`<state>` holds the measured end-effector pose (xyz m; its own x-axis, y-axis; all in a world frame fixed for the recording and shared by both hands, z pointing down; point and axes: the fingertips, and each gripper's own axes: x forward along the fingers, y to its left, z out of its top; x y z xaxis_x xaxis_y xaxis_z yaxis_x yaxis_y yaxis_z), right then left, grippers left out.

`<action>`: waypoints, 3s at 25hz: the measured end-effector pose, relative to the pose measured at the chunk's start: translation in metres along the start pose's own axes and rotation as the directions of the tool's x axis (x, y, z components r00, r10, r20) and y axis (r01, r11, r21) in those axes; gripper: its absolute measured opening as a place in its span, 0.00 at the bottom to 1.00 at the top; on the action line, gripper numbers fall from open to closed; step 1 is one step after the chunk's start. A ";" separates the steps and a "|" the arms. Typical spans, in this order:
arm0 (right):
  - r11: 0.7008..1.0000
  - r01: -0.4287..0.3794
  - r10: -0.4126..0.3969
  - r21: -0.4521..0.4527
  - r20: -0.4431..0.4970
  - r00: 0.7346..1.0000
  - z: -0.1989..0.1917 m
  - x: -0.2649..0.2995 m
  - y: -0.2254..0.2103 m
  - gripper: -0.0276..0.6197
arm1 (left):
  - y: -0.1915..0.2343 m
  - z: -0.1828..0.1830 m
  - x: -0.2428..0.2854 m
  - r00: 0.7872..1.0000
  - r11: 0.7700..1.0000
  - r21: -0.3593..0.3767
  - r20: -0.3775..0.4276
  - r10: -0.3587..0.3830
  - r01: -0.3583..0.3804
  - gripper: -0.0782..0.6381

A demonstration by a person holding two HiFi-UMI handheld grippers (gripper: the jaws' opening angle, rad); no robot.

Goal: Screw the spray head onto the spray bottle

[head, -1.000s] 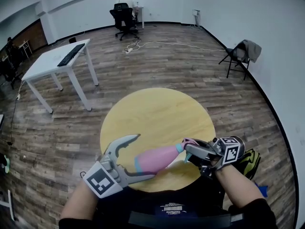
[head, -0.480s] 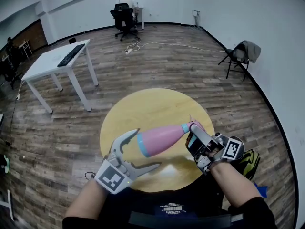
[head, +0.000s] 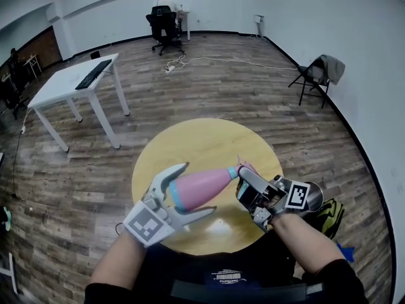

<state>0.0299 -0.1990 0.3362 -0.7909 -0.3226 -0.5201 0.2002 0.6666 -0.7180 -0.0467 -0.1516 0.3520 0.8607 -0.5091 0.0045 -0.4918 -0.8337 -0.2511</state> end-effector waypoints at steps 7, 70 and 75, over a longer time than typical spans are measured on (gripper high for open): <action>0.970 0.024 -0.055 -0.241 -0.124 0.991 -0.012 -0.013 -0.012 0.21 | 0.001 -0.028 -0.003 0.984 0.925 -0.358 -0.068 -0.164 0.129 0.83; 0.805 -0.314 0.092 -0.503 -0.418 0.904 -0.053 -0.022 0.045 0.21 | -0.020 -0.020 -0.022 0.910 0.326 -0.879 0.234 -0.342 0.349 0.83; 0.808 -0.341 0.130 -0.480 -0.420 0.898 -0.051 -0.029 0.049 0.20 | -0.031 -0.017 -0.018 0.895 0.312 -0.878 0.235 -0.378 0.362 0.84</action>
<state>0.0331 -0.1222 0.3397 -0.9272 0.0786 -0.3662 0.1537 0.9715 -0.1806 -0.0491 -0.1201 0.3763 0.9876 -0.0901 -0.1285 0.0429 -0.6325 0.7733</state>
